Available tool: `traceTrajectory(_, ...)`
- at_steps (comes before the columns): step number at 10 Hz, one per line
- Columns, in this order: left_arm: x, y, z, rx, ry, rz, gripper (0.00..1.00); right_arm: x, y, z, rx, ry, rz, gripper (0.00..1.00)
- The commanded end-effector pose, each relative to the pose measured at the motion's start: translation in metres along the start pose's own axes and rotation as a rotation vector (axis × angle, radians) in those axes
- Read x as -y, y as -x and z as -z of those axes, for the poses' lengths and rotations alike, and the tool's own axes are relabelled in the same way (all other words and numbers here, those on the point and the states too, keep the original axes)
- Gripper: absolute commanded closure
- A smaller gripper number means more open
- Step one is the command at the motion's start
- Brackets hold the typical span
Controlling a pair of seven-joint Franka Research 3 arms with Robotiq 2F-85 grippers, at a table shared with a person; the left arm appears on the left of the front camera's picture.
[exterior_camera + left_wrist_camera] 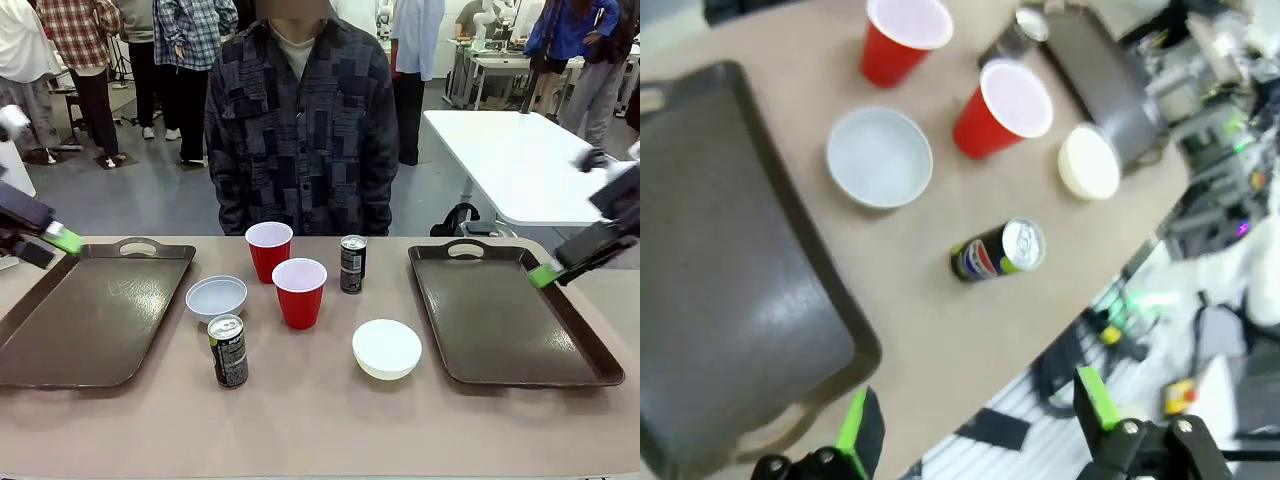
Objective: Prepare tableware on both trays.
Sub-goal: Pick up a Picnic Bowl from the table and place it on a Handle tray.
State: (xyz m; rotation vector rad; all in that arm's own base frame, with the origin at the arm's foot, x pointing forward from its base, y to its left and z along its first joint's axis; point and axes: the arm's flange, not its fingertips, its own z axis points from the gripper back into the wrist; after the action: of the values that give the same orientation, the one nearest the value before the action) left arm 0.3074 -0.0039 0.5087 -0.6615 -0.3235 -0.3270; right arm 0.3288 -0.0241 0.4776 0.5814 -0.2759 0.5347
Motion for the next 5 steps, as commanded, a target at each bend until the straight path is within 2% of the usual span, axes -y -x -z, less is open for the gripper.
traceTrajectory(1,-0.041,0.017,-0.011,0.050,0.081,-0.126,0.00,0.026,0.012,-0.018,0.096,-0.241,0.092,0.00)
traceTrajectory(3,-0.069,0.033,-0.032,0.160,0.141,-0.212,0.00,0.041,0.026,-0.024,0.152,-0.371,0.098,0.00)
traceTrajectory(5,-0.086,0.044,-0.048,0.222,0.184,-0.232,0.00,0.051,0.032,-0.026,0.140,-0.352,0.129,0.00)
